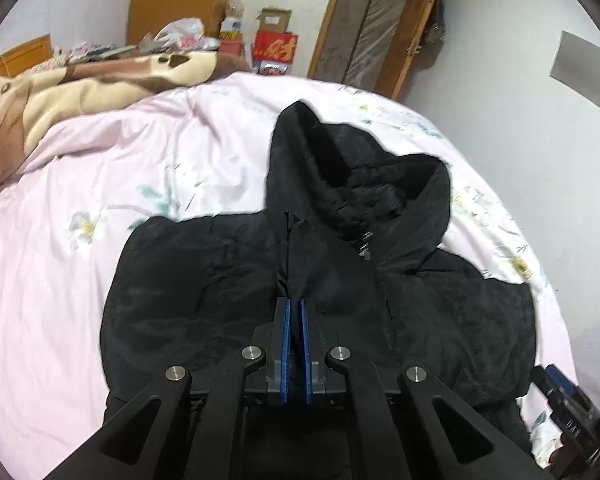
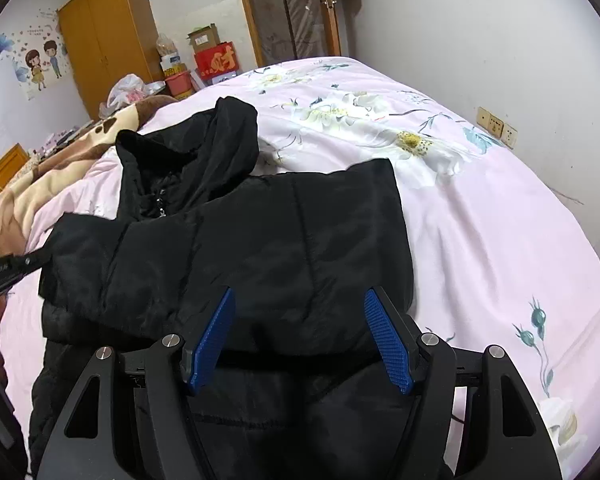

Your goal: Fold large clothes

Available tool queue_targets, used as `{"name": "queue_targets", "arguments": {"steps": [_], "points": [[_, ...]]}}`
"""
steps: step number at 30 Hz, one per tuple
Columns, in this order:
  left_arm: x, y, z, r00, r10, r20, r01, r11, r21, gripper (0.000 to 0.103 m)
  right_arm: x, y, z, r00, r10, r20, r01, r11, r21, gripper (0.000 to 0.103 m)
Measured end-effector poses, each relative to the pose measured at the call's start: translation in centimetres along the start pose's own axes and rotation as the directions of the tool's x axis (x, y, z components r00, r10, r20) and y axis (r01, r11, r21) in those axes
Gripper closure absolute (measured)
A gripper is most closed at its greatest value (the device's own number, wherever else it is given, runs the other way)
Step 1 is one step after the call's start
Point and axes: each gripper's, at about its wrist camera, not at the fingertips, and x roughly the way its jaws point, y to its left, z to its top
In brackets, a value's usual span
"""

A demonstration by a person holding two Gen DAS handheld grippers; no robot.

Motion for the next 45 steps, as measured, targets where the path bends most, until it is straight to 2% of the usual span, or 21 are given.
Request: {"name": "queue_targets", "arguments": {"steps": [3, 8, 11, 15, 24, 27, 31, 36, 40, 45], "points": [[0.5, 0.7, -1.1, 1.000, 0.029, 0.000, -0.029, 0.999, 0.013, 0.098, 0.9, 0.2, 0.0, 0.999, -0.036, -0.007, 0.036, 0.999, -0.014, 0.035], [2.2, 2.8, -2.9, 0.996, 0.083, -0.037, -0.084, 0.996, -0.035, 0.098, 2.9, 0.0, -0.1, 0.996, -0.070, -0.053, 0.068, 0.997, -0.033, 0.035], [3.1, 3.6, -3.5, 0.991, 0.121, -0.052, -0.122, 0.992, -0.030, 0.098, 4.0, -0.1, -0.3, 0.995, -0.079, -0.068, 0.076, 0.996, -0.047, 0.035], [4.0, 4.1, -4.0, 0.989, 0.134, -0.070, -0.137, 0.990, -0.031, 0.098, 5.1, 0.1, -0.8, 0.990, -0.112, -0.087, 0.106, 0.992, -0.074, 0.028], [3.3, 3.8, -4.3, 0.991, 0.106, -0.081, -0.107, 0.994, -0.015, 0.097, 5.8, -0.1, -1.1, 0.985, -0.143, -0.101, 0.133, 0.987, -0.095, 0.022], [2.1, 3.8, -4.6, 0.993, 0.085, -0.087, -0.087, 0.996, -0.014, 0.090, 3.9, 0.0, -1.1, 0.988, -0.134, -0.076, 0.126, 0.987, -0.097, 0.022], [-0.5, 4.3, -5.2, 0.995, 0.075, -0.072, -0.076, 0.997, -0.013, 0.069, 0.8, 0.6, -1.4, 0.995, -0.089, -0.043, 0.085, 0.993, -0.081, 0.022], [-3.0, 4.3, -5.5, 0.997, 0.059, -0.058, -0.060, 0.998, -0.004, 0.053, -1.5, 1.2, -1.4, 0.997, -0.078, -0.013, 0.076, 0.993, -0.085, 0.022], [-3.8, 3.1, -4.4, 0.999, 0.047, -0.019, -0.046, 0.999, 0.014, 0.048, -1.3, 1.1, -1.0, 0.996, -0.084, -0.002, 0.084, 0.993, -0.087, 0.022], [-0.6, 0.4, -2.6, 0.999, 0.002, -0.045, 0.001, 0.998, 0.060, 0.048, 0.7, 1.6, 0.2, 0.998, -0.060, -0.007, 0.059, 0.991, -0.120, 0.022]]}}
